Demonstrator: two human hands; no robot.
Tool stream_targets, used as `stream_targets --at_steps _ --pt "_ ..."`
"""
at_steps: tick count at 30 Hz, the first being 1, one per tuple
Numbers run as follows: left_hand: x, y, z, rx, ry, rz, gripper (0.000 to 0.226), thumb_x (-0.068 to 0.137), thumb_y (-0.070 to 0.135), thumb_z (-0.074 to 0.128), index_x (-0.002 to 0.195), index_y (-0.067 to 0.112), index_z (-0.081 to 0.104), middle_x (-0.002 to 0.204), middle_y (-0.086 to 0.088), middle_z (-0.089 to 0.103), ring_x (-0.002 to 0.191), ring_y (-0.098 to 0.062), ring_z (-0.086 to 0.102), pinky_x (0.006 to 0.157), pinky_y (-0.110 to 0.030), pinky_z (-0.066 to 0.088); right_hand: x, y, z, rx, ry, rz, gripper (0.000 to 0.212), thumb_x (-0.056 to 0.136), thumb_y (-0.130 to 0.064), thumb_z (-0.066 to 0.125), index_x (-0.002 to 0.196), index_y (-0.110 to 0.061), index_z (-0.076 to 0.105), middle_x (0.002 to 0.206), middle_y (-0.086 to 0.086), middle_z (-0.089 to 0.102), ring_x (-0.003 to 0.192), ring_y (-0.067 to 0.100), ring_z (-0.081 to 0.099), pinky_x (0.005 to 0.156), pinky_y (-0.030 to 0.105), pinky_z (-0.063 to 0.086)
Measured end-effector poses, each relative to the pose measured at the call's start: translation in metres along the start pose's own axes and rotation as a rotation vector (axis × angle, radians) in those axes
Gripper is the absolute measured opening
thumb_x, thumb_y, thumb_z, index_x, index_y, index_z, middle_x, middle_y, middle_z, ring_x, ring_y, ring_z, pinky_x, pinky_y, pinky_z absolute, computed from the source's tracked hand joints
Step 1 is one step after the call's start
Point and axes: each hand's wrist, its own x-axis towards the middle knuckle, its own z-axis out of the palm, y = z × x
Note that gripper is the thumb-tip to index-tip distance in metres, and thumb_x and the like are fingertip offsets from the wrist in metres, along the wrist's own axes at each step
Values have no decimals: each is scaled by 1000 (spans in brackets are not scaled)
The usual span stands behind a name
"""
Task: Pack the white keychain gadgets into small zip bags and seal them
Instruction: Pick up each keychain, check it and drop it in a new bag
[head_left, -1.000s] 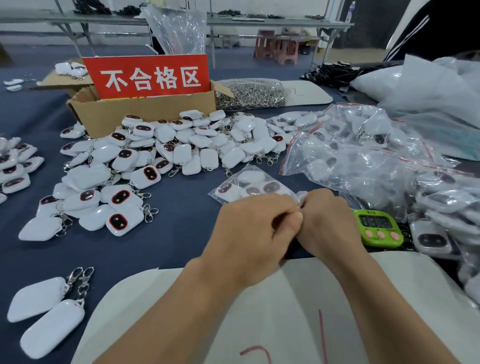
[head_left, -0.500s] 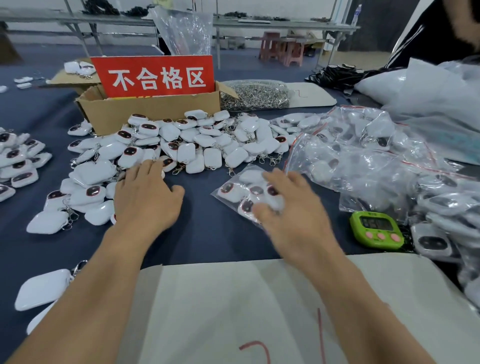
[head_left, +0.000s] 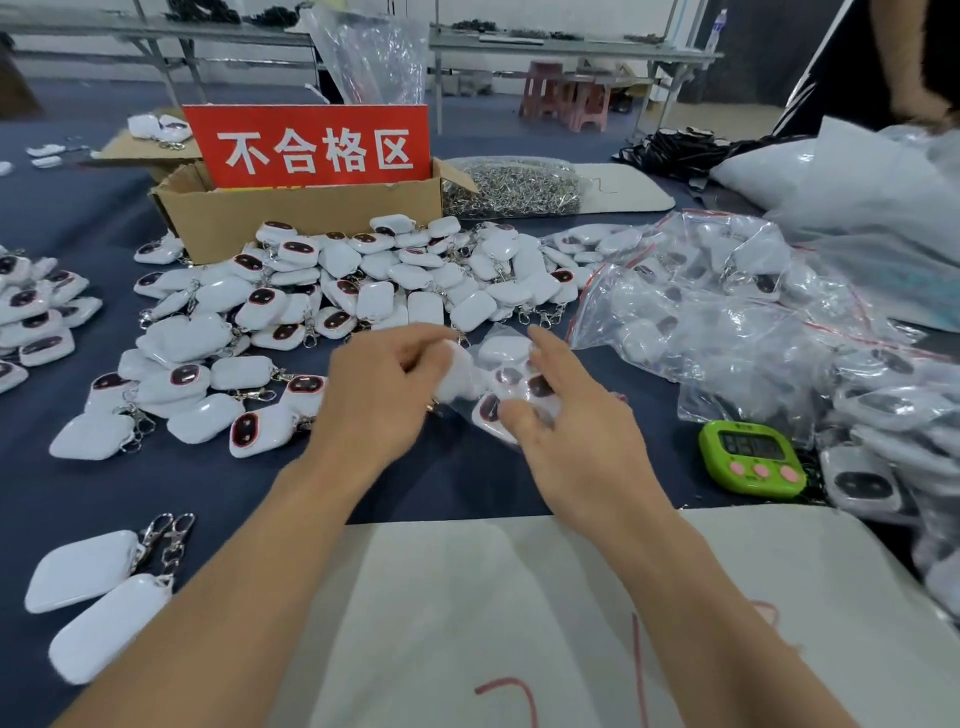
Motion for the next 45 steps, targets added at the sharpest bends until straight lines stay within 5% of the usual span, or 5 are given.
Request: stream_targets --at_steps 7,14,19,23,45 --pt "-20 28 28 -396 -14 29 21 88 29 74 85 50 76 80 20 77 74 3 72 65 -9 50 -10 -19 2 97 211 -30 10 77 -38 69 86 -36 67 75 -28 70 84 -1 67 98 53 50" --pt "-18 28 26 -580 -105 -38 18 85 28 71 98 30 83 95 2 80 96 -24 76 93 -50 59 -11 -19 6 288 247 77 19 87 -35 74 90 -31 56 76 -34 70 66 -1 67 78 34 53" --pt "-13 19 21 -624 -73 -103 27 80 2 81 89 27 83 90 2 80 83 -12 76 73 -21 57 -3 -16 4 487 106 104 24 95 -4 53 97 -26 64 76 3 77 74 26 76 87 49 60" --pt "-12 21 22 -670 -149 -135 28 81 -3 78 88 24 84 85 -5 80 71 -8 71 64 -15 52 5 -14 -3 723 22 184 29 94 6 49 97 -13 72 85 20 76 75 37 77 71 39 66" --pt "-10 19 15 -694 -202 -165 19 71 6 83 88 13 81 78 -13 78 66 -13 71 62 -19 53 5 -12 -7 832 -90 200 21 102 0 53 90 -9 68 82 23 76 68 33 72 60 32 60"
